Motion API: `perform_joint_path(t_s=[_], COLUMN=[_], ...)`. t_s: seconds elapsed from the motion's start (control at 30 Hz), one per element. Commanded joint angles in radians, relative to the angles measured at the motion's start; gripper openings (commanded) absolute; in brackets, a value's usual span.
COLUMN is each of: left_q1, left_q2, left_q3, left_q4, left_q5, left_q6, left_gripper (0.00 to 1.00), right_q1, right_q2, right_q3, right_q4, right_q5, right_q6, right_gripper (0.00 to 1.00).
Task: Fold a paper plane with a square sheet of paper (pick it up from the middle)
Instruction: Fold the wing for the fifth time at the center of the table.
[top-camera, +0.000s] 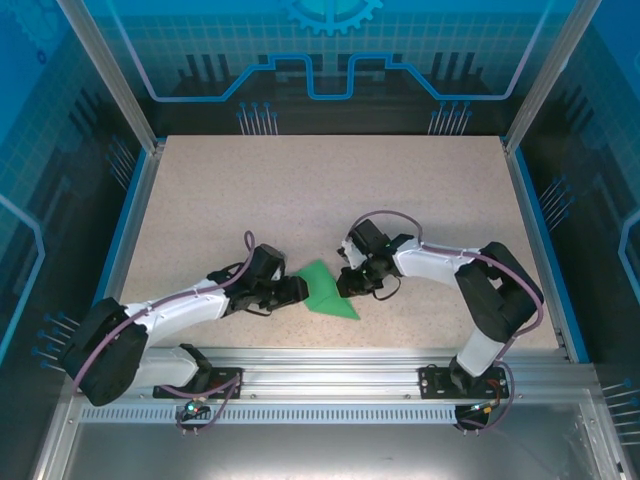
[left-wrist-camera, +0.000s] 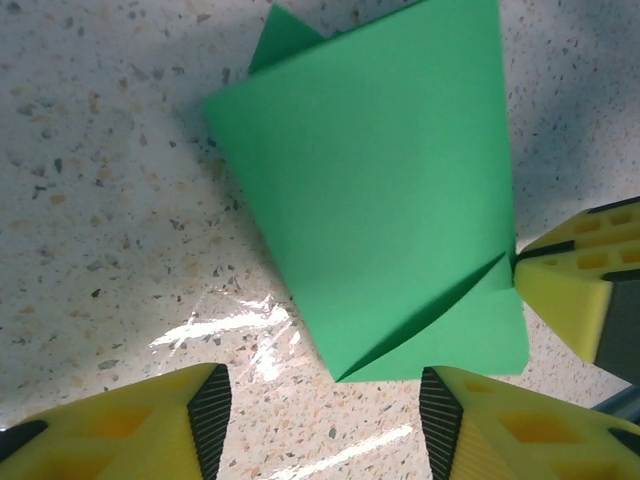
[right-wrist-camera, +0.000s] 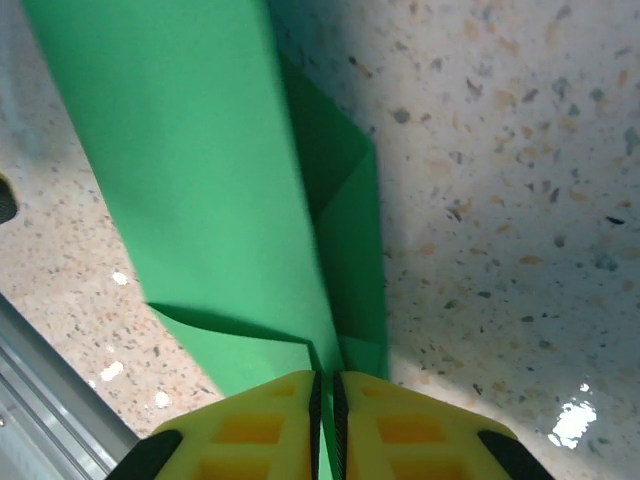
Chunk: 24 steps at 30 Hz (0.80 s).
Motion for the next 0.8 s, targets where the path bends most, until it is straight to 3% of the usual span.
perform_joint_path(t_s=[0.0, 0.43, 0.77], left_q1=[-0.014, -0.054, -0.102], left_q2=[0.011, 0.029, 0.147], left_q3=[0.034, 0.032, 0.060], left_q4=[0.004, 0.079, 0.207], left_q5=[0.013, 0.013, 0.019], left_q6=[-0.014, -0.080, -0.153], left_gripper=[0.58, 0.69, 0.69], right_q1=[-0.014, -0.033, -0.033], right_q2=[0.022, 0.022, 0.024], right_q3=[-0.020, -0.098, -0.102], right_q4=[0.032, 0.104, 0.100], right_q5=[-0.007, 0.009, 0.012], right_q6=[0.028, 0.123, 0.124], right_gripper=[0.14, 0.16, 0.16])
